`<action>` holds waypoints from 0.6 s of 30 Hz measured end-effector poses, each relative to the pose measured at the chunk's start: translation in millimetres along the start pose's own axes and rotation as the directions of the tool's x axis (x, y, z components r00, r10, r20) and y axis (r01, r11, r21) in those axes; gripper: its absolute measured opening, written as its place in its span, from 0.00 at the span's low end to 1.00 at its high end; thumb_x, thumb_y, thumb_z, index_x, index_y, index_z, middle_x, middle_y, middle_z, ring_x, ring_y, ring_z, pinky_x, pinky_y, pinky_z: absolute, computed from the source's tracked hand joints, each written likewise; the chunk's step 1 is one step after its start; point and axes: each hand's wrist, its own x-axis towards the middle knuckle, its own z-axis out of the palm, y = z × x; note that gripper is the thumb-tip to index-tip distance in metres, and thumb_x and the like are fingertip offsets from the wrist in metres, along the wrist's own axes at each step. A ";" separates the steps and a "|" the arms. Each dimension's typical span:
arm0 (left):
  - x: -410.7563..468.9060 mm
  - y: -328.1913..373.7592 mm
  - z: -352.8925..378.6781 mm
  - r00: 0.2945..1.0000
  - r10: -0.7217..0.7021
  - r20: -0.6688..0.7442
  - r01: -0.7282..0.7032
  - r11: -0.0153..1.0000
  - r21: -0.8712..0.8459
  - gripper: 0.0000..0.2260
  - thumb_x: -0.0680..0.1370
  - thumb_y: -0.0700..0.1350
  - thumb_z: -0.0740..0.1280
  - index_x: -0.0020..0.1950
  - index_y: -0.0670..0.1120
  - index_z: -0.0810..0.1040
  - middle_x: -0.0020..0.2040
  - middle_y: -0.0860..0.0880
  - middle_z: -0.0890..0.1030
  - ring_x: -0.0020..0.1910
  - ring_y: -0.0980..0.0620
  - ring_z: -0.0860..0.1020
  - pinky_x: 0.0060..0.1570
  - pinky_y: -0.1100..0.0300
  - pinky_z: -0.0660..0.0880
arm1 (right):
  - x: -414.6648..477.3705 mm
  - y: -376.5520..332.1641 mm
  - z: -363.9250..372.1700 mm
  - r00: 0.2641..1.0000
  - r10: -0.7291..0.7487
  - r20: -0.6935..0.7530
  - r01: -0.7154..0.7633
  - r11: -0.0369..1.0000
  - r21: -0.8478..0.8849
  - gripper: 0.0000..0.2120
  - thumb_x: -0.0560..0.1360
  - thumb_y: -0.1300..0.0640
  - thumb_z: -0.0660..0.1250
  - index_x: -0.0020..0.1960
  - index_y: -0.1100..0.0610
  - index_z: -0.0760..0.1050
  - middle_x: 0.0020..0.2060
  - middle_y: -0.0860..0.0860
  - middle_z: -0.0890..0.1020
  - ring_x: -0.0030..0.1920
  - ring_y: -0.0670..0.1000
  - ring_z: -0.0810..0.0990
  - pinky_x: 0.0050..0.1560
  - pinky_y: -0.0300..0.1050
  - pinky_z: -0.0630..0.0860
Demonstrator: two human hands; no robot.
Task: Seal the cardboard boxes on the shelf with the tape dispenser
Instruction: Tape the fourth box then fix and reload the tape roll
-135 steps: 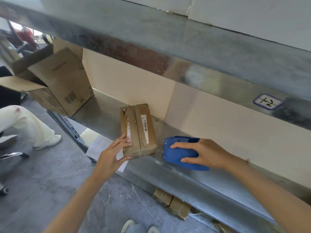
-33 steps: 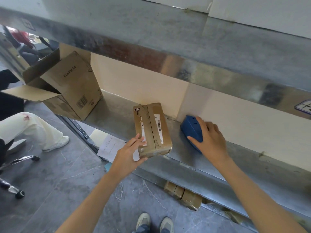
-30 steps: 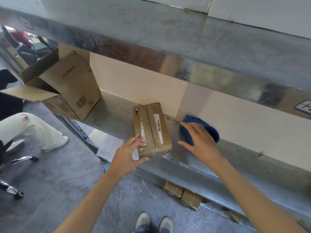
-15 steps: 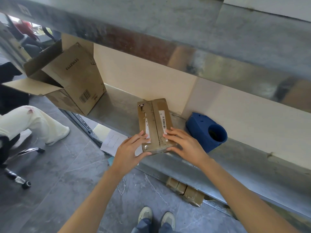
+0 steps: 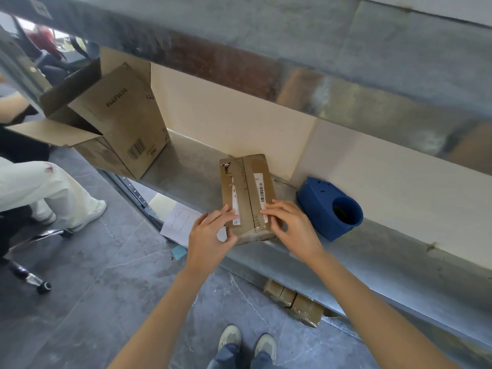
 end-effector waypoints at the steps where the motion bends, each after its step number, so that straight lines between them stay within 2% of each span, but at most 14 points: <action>1: 0.7 -0.3 -0.7 1.000 -0.004 0.004 0.004 1.000 -0.009 0.11 0.72 0.43 0.67 0.52 0.49 0.84 0.56 0.56 0.84 0.63 0.60 0.78 0.56 0.43 0.78 | 0.8 -0.1 -1.4 1.000 0.005 0.003 -0.005 1.000 0.006 0.14 0.75 0.66 0.69 0.59 0.55 0.82 0.58 0.48 0.82 0.64 0.43 0.73 0.64 0.39 0.73; 3: 1.3 3.6 0.5 0.999 -0.043 -0.001 0.043 0.999 0.005 0.10 0.73 0.51 0.69 0.52 0.51 0.83 0.55 0.57 0.84 0.62 0.61 0.78 0.57 0.43 0.78 | 0.9 -2.2 -1.1 1.000 0.007 0.000 -0.007 1.000 0.011 0.12 0.76 0.62 0.70 0.59 0.55 0.82 0.58 0.48 0.82 0.64 0.43 0.73 0.64 0.42 0.74; 5: 0.3 11.8 5.4 0.996 -0.083 -0.016 0.084 0.995 0.057 0.13 0.72 0.57 0.70 0.52 0.51 0.82 0.53 0.57 0.83 0.62 0.60 0.78 0.58 0.45 0.77 | -2.0 -5.6 3.1 1.000 0.021 -0.003 -0.021 1.000 -0.003 0.14 0.76 0.51 0.69 0.60 0.54 0.81 0.60 0.48 0.81 0.67 0.46 0.74 0.64 0.44 0.74; 8: -2.1 17.0 10.1 0.994 -0.102 -0.030 0.104 0.992 0.074 0.13 0.72 0.56 0.68 0.52 0.51 0.81 0.53 0.57 0.82 0.62 0.59 0.78 0.58 0.46 0.76 | -5.7 -4.9 6.1 0.998 0.055 0.028 -0.055 0.999 -0.001 0.18 0.76 0.45 0.67 0.62 0.52 0.79 0.64 0.47 0.79 0.70 0.46 0.71 0.65 0.44 0.72; 11: 0.7 3.4 0.8 0.997 -0.065 0.036 0.064 0.998 0.029 0.11 0.76 0.54 0.66 0.54 0.52 0.82 0.57 0.56 0.83 0.60 0.60 0.78 0.58 0.44 0.76 | -3.3 0.4 -2.4 0.996 0.039 0.085 -0.042 0.998 0.036 0.15 0.79 0.51 0.65 0.63 0.53 0.79 0.65 0.46 0.78 0.71 0.44 0.69 0.68 0.43 0.70; 13: 3.7 -6.4 -7.7 0.994 -0.017 0.111 0.017 1.000 0.002 0.11 0.77 0.53 0.64 0.56 0.53 0.82 0.59 0.58 0.82 0.64 0.63 0.76 0.61 0.43 0.74 | -1.7 3.1 -9.7 0.992 0.029 0.123 -0.037 0.997 0.062 0.13 0.80 0.56 0.65 0.64 0.53 0.79 0.65 0.45 0.78 0.71 0.42 0.68 0.70 0.41 0.68; 15: 5.9 -8.9 -13.3 0.986 -0.001 0.165 0.004 1.000 -0.021 0.11 0.78 0.50 0.64 0.57 0.53 0.81 0.60 0.59 0.81 0.67 0.67 0.72 0.65 0.44 0.72 | -1.6 4.8 -16.4 0.981 0.040 0.188 -0.053 0.996 0.067 0.15 0.80 0.59 0.64 0.66 0.51 0.77 0.68 0.44 0.75 0.73 0.41 0.66 0.72 0.37 0.63; 18: 4.8 -7.6 -13.5 0.987 0.003 0.161 0.001 1.000 -0.022 0.13 0.76 0.47 0.63 0.58 0.52 0.81 0.61 0.58 0.82 0.68 0.64 0.72 0.64 0.43 0.72 | -2.1 4.1 -21.7 0.963 0.049 0.265 -0.061 0.997 0.037 0.19 0.80 0.64 0.63 0.68 0.49 0.75 0.70 0.41 0.72 0.74 0.39 0.62 0.71 0.29 0.57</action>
